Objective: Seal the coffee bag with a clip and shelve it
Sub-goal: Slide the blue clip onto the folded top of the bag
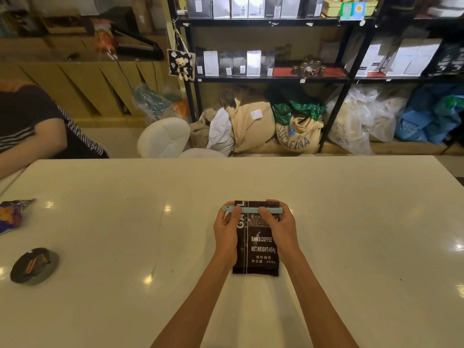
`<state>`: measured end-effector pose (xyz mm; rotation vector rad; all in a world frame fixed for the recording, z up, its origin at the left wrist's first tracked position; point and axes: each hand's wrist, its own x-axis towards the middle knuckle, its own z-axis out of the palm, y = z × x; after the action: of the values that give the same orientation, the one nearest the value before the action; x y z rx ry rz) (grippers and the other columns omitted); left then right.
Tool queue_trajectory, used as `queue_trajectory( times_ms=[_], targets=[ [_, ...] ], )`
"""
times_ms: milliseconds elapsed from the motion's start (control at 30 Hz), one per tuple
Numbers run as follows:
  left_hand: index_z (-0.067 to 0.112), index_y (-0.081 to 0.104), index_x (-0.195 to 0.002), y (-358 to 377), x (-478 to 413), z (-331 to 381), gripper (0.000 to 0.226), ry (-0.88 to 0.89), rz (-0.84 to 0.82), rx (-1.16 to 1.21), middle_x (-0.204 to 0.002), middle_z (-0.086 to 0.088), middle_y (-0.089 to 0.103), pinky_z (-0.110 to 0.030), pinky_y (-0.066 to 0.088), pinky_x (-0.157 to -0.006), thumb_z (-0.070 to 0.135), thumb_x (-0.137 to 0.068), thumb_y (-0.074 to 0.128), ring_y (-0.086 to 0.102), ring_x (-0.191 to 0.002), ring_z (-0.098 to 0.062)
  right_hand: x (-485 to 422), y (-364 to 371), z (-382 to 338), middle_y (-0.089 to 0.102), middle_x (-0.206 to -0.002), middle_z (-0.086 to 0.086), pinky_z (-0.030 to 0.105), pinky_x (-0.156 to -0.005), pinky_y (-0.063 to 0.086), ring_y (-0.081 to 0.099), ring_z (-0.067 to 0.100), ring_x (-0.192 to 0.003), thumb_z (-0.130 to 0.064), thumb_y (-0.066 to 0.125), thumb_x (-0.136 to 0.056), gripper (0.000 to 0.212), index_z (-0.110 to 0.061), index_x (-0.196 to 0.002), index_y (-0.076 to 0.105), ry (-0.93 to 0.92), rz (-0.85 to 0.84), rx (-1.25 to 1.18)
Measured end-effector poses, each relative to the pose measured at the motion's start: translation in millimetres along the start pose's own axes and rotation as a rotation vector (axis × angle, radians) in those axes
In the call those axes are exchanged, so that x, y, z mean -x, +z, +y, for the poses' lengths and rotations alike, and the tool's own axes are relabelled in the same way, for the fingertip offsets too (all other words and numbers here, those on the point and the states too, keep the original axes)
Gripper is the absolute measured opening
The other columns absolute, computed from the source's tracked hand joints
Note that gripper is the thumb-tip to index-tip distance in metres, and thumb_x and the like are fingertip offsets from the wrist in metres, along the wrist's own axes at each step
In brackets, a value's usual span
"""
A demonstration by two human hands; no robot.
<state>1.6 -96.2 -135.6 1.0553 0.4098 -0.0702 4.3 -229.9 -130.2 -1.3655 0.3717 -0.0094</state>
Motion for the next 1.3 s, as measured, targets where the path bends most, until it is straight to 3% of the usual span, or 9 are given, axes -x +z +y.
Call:
queue_trajectory(
  times_ms=[433, 800, 933, 1067, 1133, 1200, 1300],
  targets=[
    [0.025, 0.071, -0.095, 1, -3, -1, 0.008, 0.012, 0.080, -0.003, -0.081, -0.003, 0.079, -0.031, 0.061, -0.054, 0.018, -0.093, 0.067, 0.077, -0.071, -0.019, -1, -1, 1, 0.074, -0.095, 0.005, 0.024, -0.057, 0.059, 0.076, 0.014, -0.077, -0.035, 0.078, -0.079, 0.029, -0.028, -0.101, 0.061, 0.000, 0.019, 0.041],
    [0.025, 0.073, -0.092, 2, -7, -1, 0.009, -0.010, 0.104, -0.001, -0.090, -0.009, 0.077, -0.039, 0.064, -0.066, 0.018, -0.093, 0.067, 0.076, -0.074, -0.020, 0, -3, 1, 0.074, -0.097, 0.006, 0.025, -0.058, 0.059, 0.076, 0.015, -0.078, -0.035, 0.079, -0.079, 0.032, -0.027, -0.103, 0.060, 0.008, 0.013, 0.032],
    [0.024, 0.072, -0.092, 3, -8, 0, 0.011, 0.016, 0.116, -0.039, -0.098, -0.014, 0.074, -0.049, 0.061, -0.080, 0.016, -0.094, 0.065, 0.072, -0.085, -0.028, 0, -3, 3, 0.074, -0.099, 0.009, 0.036, -0.067, 0.063, 0.076, 0.020, -0.082, -0.031, 0.080, -0.080, 0.031, -0.024, -0.105, 0.062, 0.010, 0.001, 0.010],
    [0.032, 0.069, -0.097, -2, -5, 5, 0.010, 0.025, -0.027, -0.113, -0.108, -0.018, 0.072, -0.042, 0.063, -0.069, 0.025, -0.095, 0.063, 0.076, -0.083, -0.025, 2, -3, 4, 0.074, -0.099, 0.010, 0.031, -0.061, 0.062, 0.076, 0.018, -0.079, -0.032, 0.080, -0.080, 0.027, -0.028, -0.100, 0.062, 0.012, 0.035, -0.013],
    [0.035, 0.057, -0.120, -5, -1, 2, 0.026, 0.023, -0.162, -0.193, -0.115, -0.016, 0.068, -0.037, 0.063, -0.066, 0.028, -0.095, 0.063, 0.076, -0.087, -0.024, 2, -1, 4, 0.074, -0.100, 0.009, 0.027, -0.058, 0.060, 0.076, 0.016, -0.078, -0.032, 0.079, -0.080, 0.027, -0.030, -0.102, 0.062, 0.001, 0.066, -0.040],
    [0.038, 0.039, -0.132, -8, 3, -3, 0.048, 0.035, -0.205, -0.271, -0.118, -0.014, 0.066, -0.034, 0.062, -0.064, 0.027, -0.093, 0.066, 0.077, -0.089, -0.024, 1, 4, 3, 0.073, -0.105, 0.007, 0.027, -0.060, 0.060, 0.076, 0.016, -0.082, -0.034, 0.075, -0.084, 0.033, -0.032, -0.113, 0.061, -0.004, 0.009, -0.053],
    [0.034, 0.036, -0.132, -16, 5, -1, 0.050, 0.107, -0.060, -0.263, -0.116, -0.015, 0.067, -0.031, 0.061, -0.059, 0.024, -0.094, 0.066, 0.077, -0.084, -0.023, 5, 14, 2, 0.066, -0.114, -0.007, 0.025, -0.071, 0.060, 0.073, 0.011, -0.094, -0.051, 0.071, -0.080, 0.069, -0.042, -0.139, 0.037, -0.018, -0.185, 0.073]
  ],
)
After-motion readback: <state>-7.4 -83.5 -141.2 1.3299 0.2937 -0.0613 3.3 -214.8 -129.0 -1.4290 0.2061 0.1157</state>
